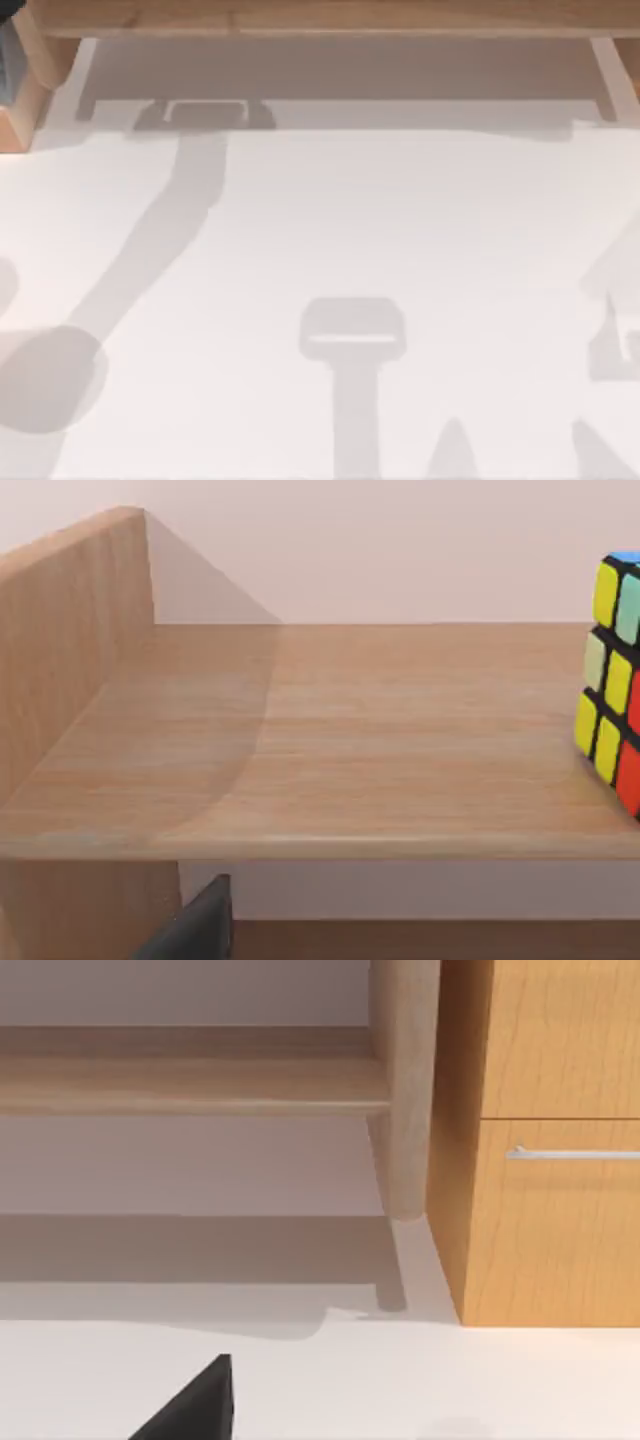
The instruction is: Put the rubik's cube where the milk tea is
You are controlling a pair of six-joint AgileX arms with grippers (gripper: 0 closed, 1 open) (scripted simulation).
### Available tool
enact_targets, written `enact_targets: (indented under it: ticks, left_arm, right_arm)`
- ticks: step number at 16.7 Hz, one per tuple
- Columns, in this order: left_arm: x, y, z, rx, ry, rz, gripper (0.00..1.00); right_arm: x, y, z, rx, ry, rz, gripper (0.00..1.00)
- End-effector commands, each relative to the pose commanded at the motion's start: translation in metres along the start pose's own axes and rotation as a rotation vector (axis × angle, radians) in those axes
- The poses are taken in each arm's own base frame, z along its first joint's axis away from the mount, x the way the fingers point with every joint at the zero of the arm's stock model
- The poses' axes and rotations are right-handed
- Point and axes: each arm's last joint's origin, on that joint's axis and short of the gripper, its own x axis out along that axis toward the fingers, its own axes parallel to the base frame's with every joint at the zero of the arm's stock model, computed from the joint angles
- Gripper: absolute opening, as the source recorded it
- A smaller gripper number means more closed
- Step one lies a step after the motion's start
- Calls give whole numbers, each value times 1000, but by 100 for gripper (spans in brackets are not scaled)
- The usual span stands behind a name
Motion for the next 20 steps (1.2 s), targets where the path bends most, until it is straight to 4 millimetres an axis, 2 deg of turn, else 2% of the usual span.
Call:
enact_targets:
  ticks: [3, 5, 7, 9, 15, 20]
  left_arm:
    - [41, -47, -1, -4, 1, -3, 100]
    - [58, -72, -7, -5, 3, -5, 100]
    - [68, -88, -13, -5, 6, -6, 100]
    - [71, -93, -15, -5, 7, -6, 100]
    - [75, -92, -16, -4, 9, -5, 100]
    - [107, -96, -14, -5, 7, -6, 100]
  right_arm:
    - [0, 0, 0, 0, 0, 0, 100]
    - [0, 0, 0, 0, 0, 0, 100]
    - [0, 0, 0, 0, 0, 0, 100]
    - [0, 0, 0, 0, 0, 0, 100]
    - [0, 0, 0, 0, 0, 0, 100]
    - [0, 0, 0, 0, 0, 0, 100]
